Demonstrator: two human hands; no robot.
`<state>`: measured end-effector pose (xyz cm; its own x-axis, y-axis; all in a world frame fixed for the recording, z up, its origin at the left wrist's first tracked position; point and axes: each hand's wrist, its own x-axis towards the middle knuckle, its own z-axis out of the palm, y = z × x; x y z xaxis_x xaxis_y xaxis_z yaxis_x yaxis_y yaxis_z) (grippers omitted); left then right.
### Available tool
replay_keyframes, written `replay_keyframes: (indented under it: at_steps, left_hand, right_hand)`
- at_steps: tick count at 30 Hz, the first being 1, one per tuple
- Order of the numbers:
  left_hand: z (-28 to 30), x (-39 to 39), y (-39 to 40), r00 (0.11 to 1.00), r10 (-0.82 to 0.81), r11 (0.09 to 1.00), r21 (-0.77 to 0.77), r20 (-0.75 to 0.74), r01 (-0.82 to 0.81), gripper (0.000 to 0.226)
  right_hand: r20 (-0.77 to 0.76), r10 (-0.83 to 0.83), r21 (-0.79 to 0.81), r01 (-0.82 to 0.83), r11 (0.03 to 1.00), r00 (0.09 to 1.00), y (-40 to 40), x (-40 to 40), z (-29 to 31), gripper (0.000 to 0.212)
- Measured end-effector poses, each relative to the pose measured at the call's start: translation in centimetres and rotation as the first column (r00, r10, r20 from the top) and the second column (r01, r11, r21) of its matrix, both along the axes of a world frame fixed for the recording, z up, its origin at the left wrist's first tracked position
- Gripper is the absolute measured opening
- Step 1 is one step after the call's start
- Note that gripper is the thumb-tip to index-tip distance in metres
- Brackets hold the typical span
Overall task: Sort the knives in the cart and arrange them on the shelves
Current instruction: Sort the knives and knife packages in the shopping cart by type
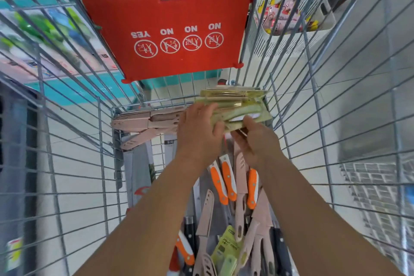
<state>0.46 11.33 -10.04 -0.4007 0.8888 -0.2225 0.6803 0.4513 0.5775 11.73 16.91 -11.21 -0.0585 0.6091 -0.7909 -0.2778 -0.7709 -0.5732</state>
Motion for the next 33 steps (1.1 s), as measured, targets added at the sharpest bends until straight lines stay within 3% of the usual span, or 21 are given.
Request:
replay_keyframes:
  at_steps: [4, 8, 12, 14, 17, 25, 28, 30, 33]
  left_hand:
    - [-0.8, 0.1, -1.2, 0.991, -0.024, 0.999, -0.027, 0.135, 0.027, 0.05]
    - [-2.1, 0.2, -2.6, 0.971, 0.001, 0.994, -0.105, 0.238, 0.025, 0.052]
    - [-2.8, 0.7, -3.5, 0.952, 0.06, 0.988, -0.154, 0.301, -0.014, 0.049]
    - [-3.2, 0.9, -3.7, 0.948, 0.094, 0.983, -0.182, 0.303, -0.039, 0.048]
    - [-4.0, 1.5, -4.5, 0.951, 0.118, 0.965, -0.257, 0.287, -0.042, 0.048]
    - [-5.5, 6.3, -5.5, 0.988, -0.136, 0.896, -0.417, 0.07, 0.153, 0.069]
    - [-5.8, 7.5, -5.5, 0.996, -0.094, 0.913, -0.399, 0.009, 0.09, 0.06]
    - [-5.8, 7.7, -5.8, 0.998, -0.046, 0.922, -0.382, 0.034, 0.056, 0.053]
    - [-5.6, 7.7, -7.0, 0.998, -0.021, 0.931, -0.363, 0.065, 0.044, 0.055]
  right_hand:
    - [0.037, -0.064, 0.0, 0.064, 0.998, 0.997, 2.5, -1.4, -1.0, 0.01]
    - [0.193, 0.097, -0.083, -0.082, 0.993, 0.976, 2.8, -0.7, -2.7, 0.008]
    - [0.073, -0.01, -0.141, 0.02, 0.99, 0.997, 2.7, -0.7, -3.7, 0.012]
    - [0.089, 0.013, -0.124, -0.002, 0.992, 0.996, 2.8, -0.8, -3.8, 0.012]
    - [0.2, 0.182, -0.116, -0.161, 0.98, 0.963, 2.6, -0.6, -3.9, 0.022]
    - [0.276, 0.278, -0.044, -0.277, 0.96, 0.92, 1.8, 0.0, -3.6, 0.026]
    - [0.427, 0.354, 0.0, -0.391, 0.92, 0.832, 0.8, 0.8, -3.8, 0.033]
    - [0.581, 0.429, 0.018, -0.538, 0.843, 0.692, -0.8, 1.4, -4.0, 0.031]
    - [0.757, 0.473, 0.064, -0.773, 0.632, 0.45, -4.4, 2.1, -4.3, 0.017]
